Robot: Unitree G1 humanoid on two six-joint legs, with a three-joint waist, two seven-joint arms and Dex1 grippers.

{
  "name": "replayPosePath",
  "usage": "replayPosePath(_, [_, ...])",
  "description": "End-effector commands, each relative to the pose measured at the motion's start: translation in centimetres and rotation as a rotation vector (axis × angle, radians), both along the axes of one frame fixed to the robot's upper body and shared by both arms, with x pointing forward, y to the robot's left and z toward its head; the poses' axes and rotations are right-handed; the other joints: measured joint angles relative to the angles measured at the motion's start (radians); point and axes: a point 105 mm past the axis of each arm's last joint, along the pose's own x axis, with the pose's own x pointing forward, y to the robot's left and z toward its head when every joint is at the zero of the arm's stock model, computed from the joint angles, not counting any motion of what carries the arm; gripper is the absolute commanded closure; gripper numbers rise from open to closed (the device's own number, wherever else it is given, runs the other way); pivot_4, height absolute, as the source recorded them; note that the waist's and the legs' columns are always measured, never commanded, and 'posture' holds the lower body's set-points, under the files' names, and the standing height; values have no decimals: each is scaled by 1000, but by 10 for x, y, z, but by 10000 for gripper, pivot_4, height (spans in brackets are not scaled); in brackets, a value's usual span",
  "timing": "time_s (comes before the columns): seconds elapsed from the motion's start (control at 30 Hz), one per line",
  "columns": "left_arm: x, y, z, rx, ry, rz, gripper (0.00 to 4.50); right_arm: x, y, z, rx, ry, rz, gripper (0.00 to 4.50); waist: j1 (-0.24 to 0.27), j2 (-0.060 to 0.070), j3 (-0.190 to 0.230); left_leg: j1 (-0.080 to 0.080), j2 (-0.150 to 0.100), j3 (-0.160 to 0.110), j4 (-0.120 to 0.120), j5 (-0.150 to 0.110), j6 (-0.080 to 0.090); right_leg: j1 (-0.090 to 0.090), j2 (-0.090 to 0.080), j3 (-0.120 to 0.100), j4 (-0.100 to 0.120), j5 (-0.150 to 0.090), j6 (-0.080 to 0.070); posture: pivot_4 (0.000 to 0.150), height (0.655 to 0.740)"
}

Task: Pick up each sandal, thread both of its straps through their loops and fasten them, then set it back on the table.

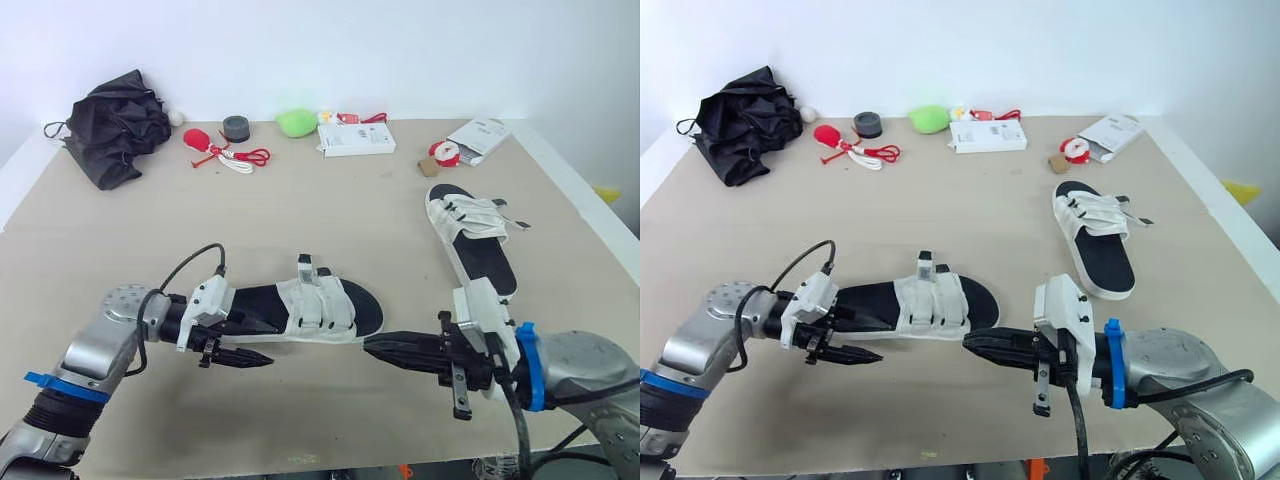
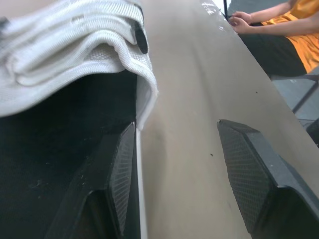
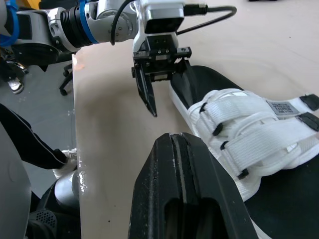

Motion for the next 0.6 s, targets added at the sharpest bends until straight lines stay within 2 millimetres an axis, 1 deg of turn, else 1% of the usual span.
replayPosePath(0.03, [8, -22, -2, -21, -22, -17, 17724, -6, 6, 6, -3, -43, 32, 45000, 1, 0, 0, 0, 0, 0, 0, 0, 0, 0, 0, 0, 0, 0, 0, 1500, 7400])
replayPosePath(0.17, [15, -31, -5, -15, -29, -9, 17724, -5, 6, 5, -10, -43, 24, 45000, 1, 0, 0, 0, -1, 0, 2, 0, 1, 1, 0, 0, 0, 1, 1, 1500, 7400])
replayPosePath(0.27, [17, -33, -7, -10, -36, -8, 17724, -5, 6, 5, -12, -43, 21, 45000, 1, 0, 0, 0, -1, 0, 3, 0, 1, 1, 0, 0, 1, 1, 1, 1500, 7400])
replayPosePath(0.33, [21, -39, -10, -15, -45, 13, 17724, -3, 5, 3, -18, -39, 9, 45000, 1, 1, -1, 0, -1, 0, 4, 0, 1, 2, 0, 0, 1, 1, 1, 1500, 7400])
replayPosePath(0.37, [23, -41, -10, -19, -43, 26, 20128, -2, 5, 3, -21, -38, 5, 45000, 4, 2, -1, 1, -1, 0, 4, 0, 1, 2, 0, 0, 1, 2, 1, 1500, 7400])
replayPosePath(0.43, [27, -42, -9, -28, -34, 44, 26390, 0, 4, 3, -22, -37, -1, 45000, 8, 2, -1, 1, -1, -1, 7, 0, 3, 4, -1, -1, 1, 3, 2, 1500, 7400])
replayPosePath(0.47, [28, -41, -9, -30, -33, 49, 27602, 1, 4, 3, -22, -37, -2, 45000, 8, 2, -1, 0, -1, -1, 8, 0, 3, 4, -1, -1, 1, 4, 3, 1500, 7400])
replayPosePath(0.5, [28, -41, -8, -31, -33, 50, 34221, 1, 4, 3, -22, -37, -2, 45000, 8, 2, -1, 1, -1, -1, 10, 0, 4, 4, -1, 0, 1, 5, 3, 1500, 7400])
replayPosePath(0.53, [28, -41, -8, -31, -34, 51, 36405, 1, 3, 3, -21, -37, -3, 45000, 8, 2, -1, 1, -1, 0, 10, 1, 4, 5, -1, 0, 1, 6, 3, 1500, 7400])
replayPosePath(0.57, [28, -41, -8, -31, -34, 51, 41046, 1, 3, 3, -21, -37, -3, 45000, 8, 2, -1, 0, -1, 0, 12, 1, 5, 5, -1, 0, 1, 7, 3, 1500, 7400])
replayPosePath(0.6, [28, -41, -8, -31, -34, 51, 42648, 1, 3, 3, -21, -37, -2, 45000, 8, 2, -1, 0, 0, 0, 13, 1, 5, 5, -1, 0, 1, 7, 3, 1500, 7400])
